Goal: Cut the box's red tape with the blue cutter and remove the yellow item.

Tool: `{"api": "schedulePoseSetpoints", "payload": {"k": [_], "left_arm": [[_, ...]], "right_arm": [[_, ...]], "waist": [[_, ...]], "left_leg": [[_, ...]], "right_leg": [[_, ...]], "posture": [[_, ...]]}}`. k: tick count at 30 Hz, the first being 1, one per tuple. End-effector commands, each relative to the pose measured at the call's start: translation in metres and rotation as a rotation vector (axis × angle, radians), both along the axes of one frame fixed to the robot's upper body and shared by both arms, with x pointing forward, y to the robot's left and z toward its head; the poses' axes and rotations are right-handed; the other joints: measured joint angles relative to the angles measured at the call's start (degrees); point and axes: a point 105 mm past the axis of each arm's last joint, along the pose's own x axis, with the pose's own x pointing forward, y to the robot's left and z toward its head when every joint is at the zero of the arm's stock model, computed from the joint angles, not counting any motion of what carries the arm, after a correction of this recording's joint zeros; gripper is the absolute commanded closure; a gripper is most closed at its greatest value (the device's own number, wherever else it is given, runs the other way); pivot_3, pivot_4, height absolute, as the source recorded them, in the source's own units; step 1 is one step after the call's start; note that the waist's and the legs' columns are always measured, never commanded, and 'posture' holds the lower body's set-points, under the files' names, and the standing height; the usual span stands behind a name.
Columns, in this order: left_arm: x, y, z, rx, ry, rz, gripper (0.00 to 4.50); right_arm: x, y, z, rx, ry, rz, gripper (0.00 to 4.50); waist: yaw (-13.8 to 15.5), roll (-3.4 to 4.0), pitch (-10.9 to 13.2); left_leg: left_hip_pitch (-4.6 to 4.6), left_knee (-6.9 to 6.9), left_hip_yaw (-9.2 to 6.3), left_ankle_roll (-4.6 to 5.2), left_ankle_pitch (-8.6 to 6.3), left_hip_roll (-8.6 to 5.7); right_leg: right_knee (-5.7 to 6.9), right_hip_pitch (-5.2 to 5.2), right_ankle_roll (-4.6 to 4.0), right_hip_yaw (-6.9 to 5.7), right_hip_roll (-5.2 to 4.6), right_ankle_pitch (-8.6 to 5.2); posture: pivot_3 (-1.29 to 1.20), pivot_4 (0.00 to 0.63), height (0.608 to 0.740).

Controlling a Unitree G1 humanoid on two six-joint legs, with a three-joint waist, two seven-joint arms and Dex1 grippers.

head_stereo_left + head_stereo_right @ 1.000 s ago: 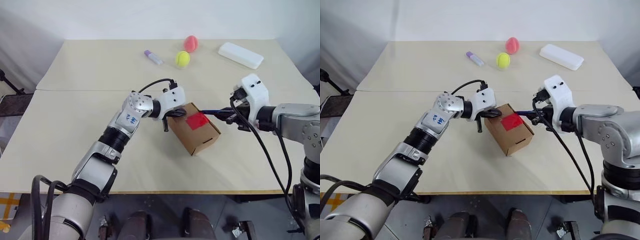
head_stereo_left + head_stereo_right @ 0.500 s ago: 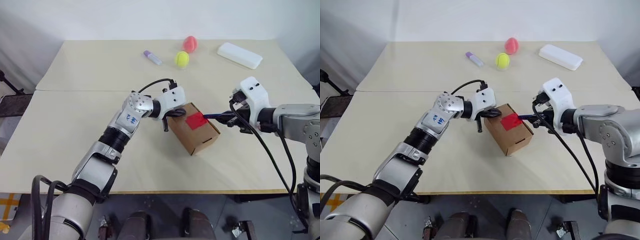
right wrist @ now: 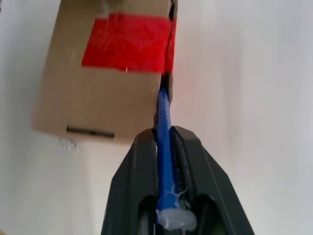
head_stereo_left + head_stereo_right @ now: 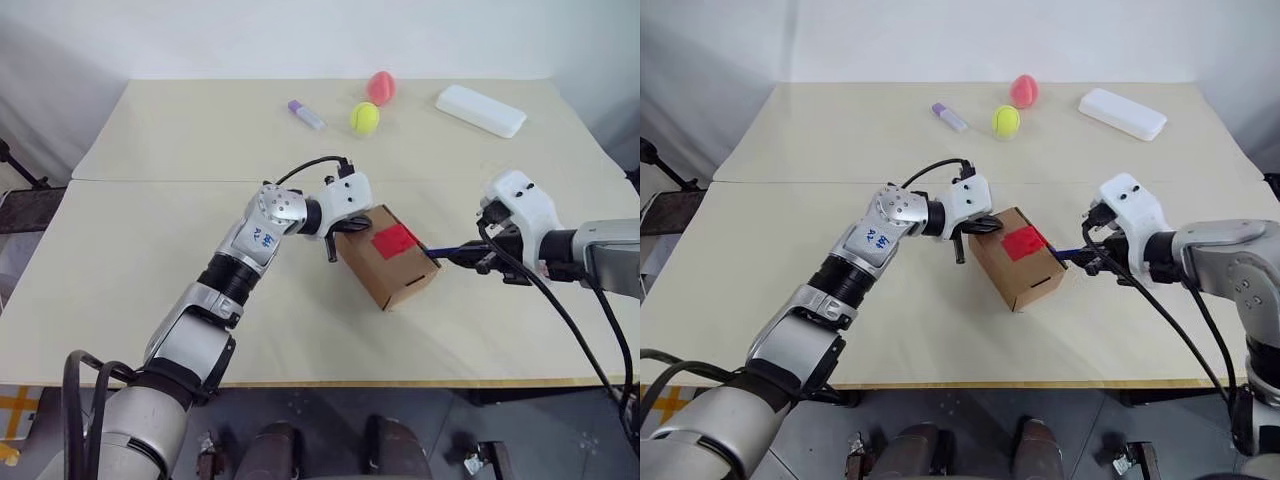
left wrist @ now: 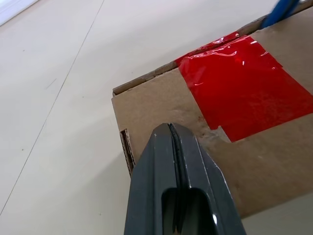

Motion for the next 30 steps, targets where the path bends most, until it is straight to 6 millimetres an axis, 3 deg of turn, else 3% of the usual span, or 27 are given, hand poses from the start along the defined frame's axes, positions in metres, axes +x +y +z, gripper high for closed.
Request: {"api": "schedulePoseSetpoints", "payload": {"k": [1, 7, 13, 14, 17, 19, 23, 24, 25, 30], "left_arm": [[0.006, 0.01, -0.016, 0.05, 0.036, 0.058, 4.5], [0.006, 0.009, -0.017, 0.052, 0.036, 0.052, 4.5], [0.005, 0.008, -0.018, 0.059, 0.038, 0.038, 4.5], [0.004, 0.007, -0.018, 0.058, 0.037, 0.03, 4.5], [0.004, 0.006, -0.016, 0.058, 0.034, 0.018, 4.5], [0.005, 0.007, -0.015, 0.058, 0.03, 0.02, 4.5], [0.008, 0.008, -0.006, 0.036, 0.006, 0.022, 4.5], [0.008, 0.009, -0.003, 0.028, 0.001, 0.023, 4.5], [0.009, 0.011, -0.001, 0.019, -0.002, 0.026, 4.5], [0.012, 0.032, 0.021, -0.033, -0.016, 0.065, 4.5]], "right_arm": [[-0.007, -0.007, 0.019, 0.012, -0.079, 0.001, 4.36], [-0.019, -0.03, 0.056, 0.148, -0.244, -0.036, 4.36], [-0.021, -0.061, 0.063, 0.335, -0.374, -0.138, 4.36], [-0.015, -0.074, 0.052, 0.366, -0.371, -0.208, 4.36], [0.0, -0.105, -0.021, 0.353, -0.263, -0.393, 4.36], [0.007, -0.112, -0.046, 0.355, -0.251, -0.449, 4.36], [0.023, -0.122, -0.07, 0.398, -0.258, -0.562, 4.36], [0.025, -0.123, -0.075, 0.401, -0.244, -0.578, 4.01], [0.025, -0.124, -0.078, 0.397, -0.23, -0.585, 4.01], [0.021, -0.131, -0.068, 0.379, -0.26, -0.583, 4.01]], "waist": [[0.02, -0.02, 0.01], [0.09, -0.05, 0.03], [0.1, -0.08, 0.03], [0.1, -0.12, 0.01], [0.17, -0.49, -0.17], [0.05, -0.43, -0.17], [-0.87, -0.27, -0.13], [-0.92, -0.3, -0.11], [-0.84, -0.3, -0.1], [-0.71, -0.31, -0.1]], "left_leg": [[0.0, 0.0, 0.0, 0.0, 0.0, 0.01], [-0.02, 0.0, 0.0, 0.0, 0.0, 0.01], [0.0, 0.0, 0.0, 0.0, 0.0, 0.02], [-0.01, 0.0, 0.0, 0.0, 0.0, 0.02], [0.04, -0.04, 0.01, 0.0, 0.0, -0.03], [0.06, -0.06, 0.08, -0.01, 0.0, -0.03], [0.26, -0.07, 0.37, 0.12, 0.07, -0.09], [0.28, -0.06, 0.37, 0.13, 0.11, -0.04], [0.24, -0.06, 0.35, 0.14, 0.19, 0.02], [0.21, -0.04, 0.38, 0.17, 0.24, 0.25]], "right_leg": [[-0.01, 0.0, 0.0, 0.0, 0.0, 0.0], [-0.02, 0.0, 0.0, -0.01, -0.03, 0.0], [-0.01, 0.04, -0.01, -0.02, -0.02, 0.01], [-0.03, 0.04, -0.01, -0.01, -0.03, 0.01], [-0.02, 0.09, 0.0, -0.04, -0.02, 0.01], [0.02, 0.11, 0.0, -0.1, 0.0, 0.01], [0.04, 0.08, 0.03, 0.3, -0.06, 0.09], [0.02, 0.11, -0.02, 0.29, -0.03, 0.17], [-0.01, 0.1, -0.05, 0.29, -0.02, 0.28], [-0.09, 0.06, -0.07, 0.35, -0.04, 0.43]], "posture": [[0.0, 0.15, 0.74], [0.0, 0.15, 0.74], [0.0, 0.15, 0.74], [0.0, 0.15, 0.74], [0.0, 0.15, 0.74], [0.0, 0.15, 0.74], [0.0, 0.15, 0.74], [0.0, 0.15, 0.74], [0.0, 0.15, 0.74], [0.0, 0.15, 0.74]]}}
